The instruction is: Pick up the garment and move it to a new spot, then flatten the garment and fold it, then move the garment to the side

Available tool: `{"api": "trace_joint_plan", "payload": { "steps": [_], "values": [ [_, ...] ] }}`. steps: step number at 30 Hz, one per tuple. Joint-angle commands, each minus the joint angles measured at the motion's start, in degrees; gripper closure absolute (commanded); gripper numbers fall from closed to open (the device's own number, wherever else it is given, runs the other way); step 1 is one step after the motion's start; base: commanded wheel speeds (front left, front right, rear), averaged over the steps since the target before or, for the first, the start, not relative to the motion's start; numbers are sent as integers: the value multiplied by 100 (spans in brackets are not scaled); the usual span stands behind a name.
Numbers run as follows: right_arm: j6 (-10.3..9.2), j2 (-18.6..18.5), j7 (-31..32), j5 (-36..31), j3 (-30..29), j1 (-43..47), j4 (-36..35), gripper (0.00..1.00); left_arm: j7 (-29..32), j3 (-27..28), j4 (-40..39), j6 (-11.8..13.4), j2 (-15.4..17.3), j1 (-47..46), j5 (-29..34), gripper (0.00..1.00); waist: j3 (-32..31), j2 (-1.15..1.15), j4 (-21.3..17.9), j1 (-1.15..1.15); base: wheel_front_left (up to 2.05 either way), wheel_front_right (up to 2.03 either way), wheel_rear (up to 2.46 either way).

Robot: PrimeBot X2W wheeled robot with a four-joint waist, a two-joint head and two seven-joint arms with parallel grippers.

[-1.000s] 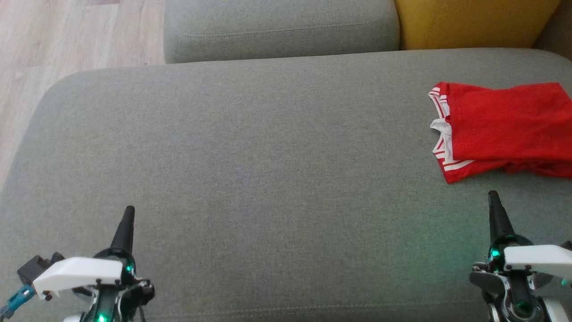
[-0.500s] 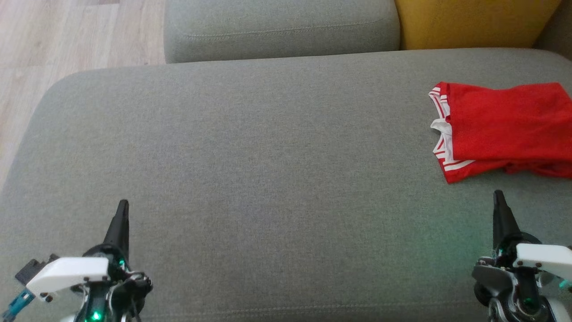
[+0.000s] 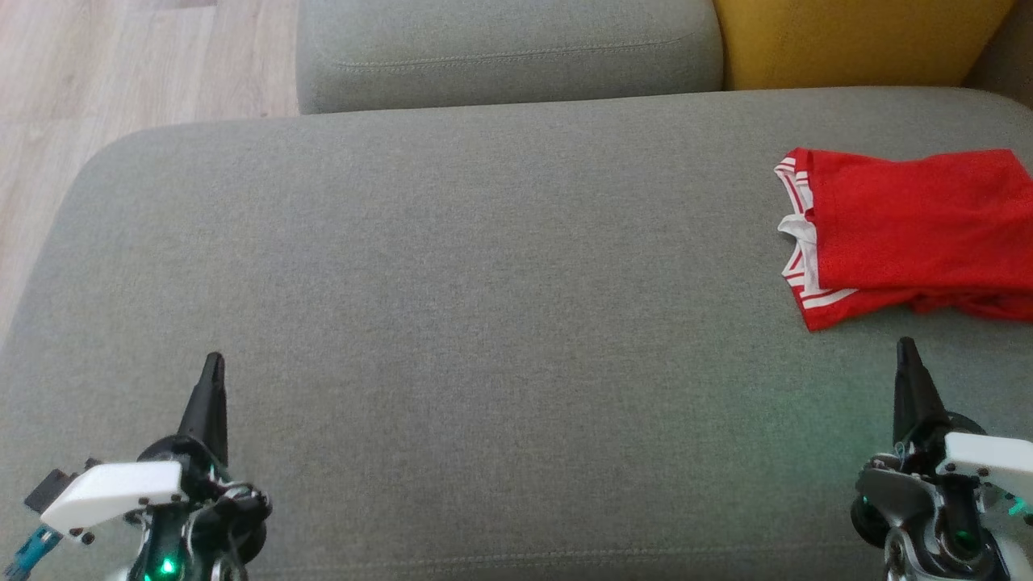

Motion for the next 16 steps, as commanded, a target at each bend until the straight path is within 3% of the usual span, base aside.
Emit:
{"api": "trace_joint_plan", "payload": {
  "steps": [1, 16],
  "values": [
    [40, -91, 49, 30, 109, -279, -175, 100, 27, 219, -158, -41, 35, -322, -4, 100, 0, 0, 0, 0, 0, 0, 0],
    [40, -70, 73, 5, 79, -282, -173, 100, 42, 238, -157, -41, 22, -323, 12, 100, 0, 0, 0, 0, 0, 0, 0]
  ]
}}
